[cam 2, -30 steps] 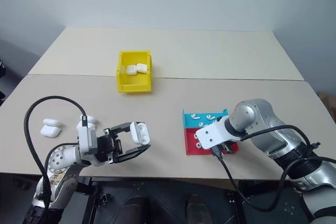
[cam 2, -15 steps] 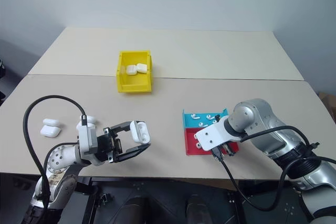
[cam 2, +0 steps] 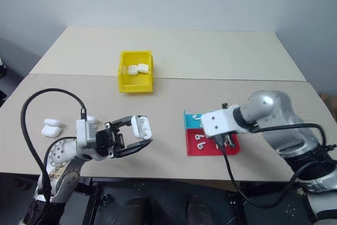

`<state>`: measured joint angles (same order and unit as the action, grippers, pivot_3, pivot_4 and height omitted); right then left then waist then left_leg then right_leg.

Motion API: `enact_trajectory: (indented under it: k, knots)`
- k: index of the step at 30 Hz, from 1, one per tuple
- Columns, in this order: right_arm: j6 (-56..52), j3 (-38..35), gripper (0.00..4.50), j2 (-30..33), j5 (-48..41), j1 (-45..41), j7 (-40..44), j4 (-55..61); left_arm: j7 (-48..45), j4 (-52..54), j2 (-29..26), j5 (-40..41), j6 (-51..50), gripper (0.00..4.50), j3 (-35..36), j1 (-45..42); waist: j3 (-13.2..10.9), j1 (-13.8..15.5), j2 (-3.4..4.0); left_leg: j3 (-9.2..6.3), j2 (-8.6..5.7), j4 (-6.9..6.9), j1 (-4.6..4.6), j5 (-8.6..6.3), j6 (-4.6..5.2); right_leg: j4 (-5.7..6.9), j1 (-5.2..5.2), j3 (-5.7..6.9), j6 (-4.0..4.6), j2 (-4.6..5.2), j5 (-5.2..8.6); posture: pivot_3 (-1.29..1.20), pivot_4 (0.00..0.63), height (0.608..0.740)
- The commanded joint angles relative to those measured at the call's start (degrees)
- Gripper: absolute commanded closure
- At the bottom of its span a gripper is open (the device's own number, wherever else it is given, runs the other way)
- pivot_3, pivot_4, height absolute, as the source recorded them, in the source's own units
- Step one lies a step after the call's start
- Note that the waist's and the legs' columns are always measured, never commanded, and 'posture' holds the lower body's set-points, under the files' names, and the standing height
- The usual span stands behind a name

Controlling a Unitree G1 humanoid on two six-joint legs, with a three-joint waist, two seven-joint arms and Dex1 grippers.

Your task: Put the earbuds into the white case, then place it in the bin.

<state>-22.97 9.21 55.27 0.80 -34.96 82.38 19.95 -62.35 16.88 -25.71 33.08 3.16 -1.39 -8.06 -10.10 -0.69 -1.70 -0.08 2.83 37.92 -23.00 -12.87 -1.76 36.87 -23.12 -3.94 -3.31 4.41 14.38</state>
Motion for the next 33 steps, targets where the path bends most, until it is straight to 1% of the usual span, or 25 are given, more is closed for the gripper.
enact_trajectory:
  k: [1,5,7,9,11,14,18,26,33]
  knots:
    - [-6.8,-12.4,3.38,-0.6,-9.2,0.2,-4.2,4.6,-2.1,-1.3,1.4,2.4,0.2,1.7,-0.5,-4.0,0.0,0.0,0.0,-0.01,0.0,0.0,0.0,0.0,0.0,0.0,0.0,0.01,0.0,0.0,0.0,0.0,0.15,0.74]
    - [-12.3,-24.3,3.38,-6.2,-21.6,0.2,-10.9,8.9,-4.5,-2.7,2.2,4.8,-1.9,1.7,-0.5,-8.4,0.0,-0.2,-0.01,-0.02,0.0,0.0,-0.03,0.0,0.0,-0.02,-0.01,0.01,0.0,-0.01,0.0,0.0,0.15,0.74]
    - [-13.3,-27.4,3.38,-9.7,-27.1,-0.4,-14.6,10.9,-5.5,-3.2,2.7,6.5,-3.3,1.7,-0.6,-10.4,0.0,-0.3,-0.01,-0.03,0.0,0.0,-0.04,0.0,0.0,-0.01,-0.01,0.0,0.0,-0.01,0.0,0.0,0.15,0.74]
    - [-11.7,-28.5,3.38,-14.1,-31.4,-0.5,-18.3,12.5,-6.5,-4.1,3.3,6.8,-4.4,1.7,-1.3,-12.4,0.0,-0.4,-0.01,-0.04,0.0,0.0,-0.02,0.0,0.0,0.01,0.0,0.0,-0.01,-0.02,-0.01,0.0,0.15,0.74]
    - [-8.4,-27.9,3.38,-17.7,-33.9,0.4,-20.2,13.9,-7.5,-5.1,3.9,6.9,-5.0,1.7,-1.8,-14.0,0.0,-0.4,-0.01,-0.04,-0.01,0.0,-0.02,0.0,0.0,0.03,0.0,0.0,-0.01,-0.02,-0.01,0.0,0.15,0.74]
    - [-4.3,-26.4,3.38,-21.4,-37.0,1.8,-20.9,14.4,-9.4,-6.1,4.2,7.3,-6.2,1.7,-2.0,-16.1,0.0,-0.3,-0.01,-0.06,-0.01,0.0,-0.06,0.0,0.01,0.01,-0.02,0.01,-0.02,-0.03,0.0,0.0,0.15,0.74]
    - [2.4,-24.0,3.38,-25.4,-38.6,2.3,-19.5,11.9,-10.0,-6.8,5.1,7.7,-7.3,1.7,-2.1,-18.2,0.0,-0.3,0.0,-0.07,-0.01,0.0,-0.1,0.0,0.01,0.0,-0.04,0.01,-0.03,-0.03,-0.02,0.0,0.15,0.74]
    - [8.9,-17.3,3.38,-26.2,-38.3,2.3,-15.4,5.2,-10.5,-7.0,6.9,7.1,-7.4,1.7,-2.6,-18.2,0.0,-0.4,0.0,-0.07,-0.01,0.0,-0.06,0.0,0.01,0.01,-0.03,0.01,-0.03,-0.03,-0.02,0.0,0.15,0.74]
    - [12.6,-13.3,3.38,-26.5,-36.7,1.6,-14.3,1.5,-11.0,-7.0,7.4,6.8,-7.0,1.7,-2.4,-18.1,0.0,-0.3,0.0,-0.07,-0.01,0.0,-0.08,0.0,0.01,0.0,-0.04,0.01,-0.03,-0.03,-0.02,0.0,0.15,0.74]
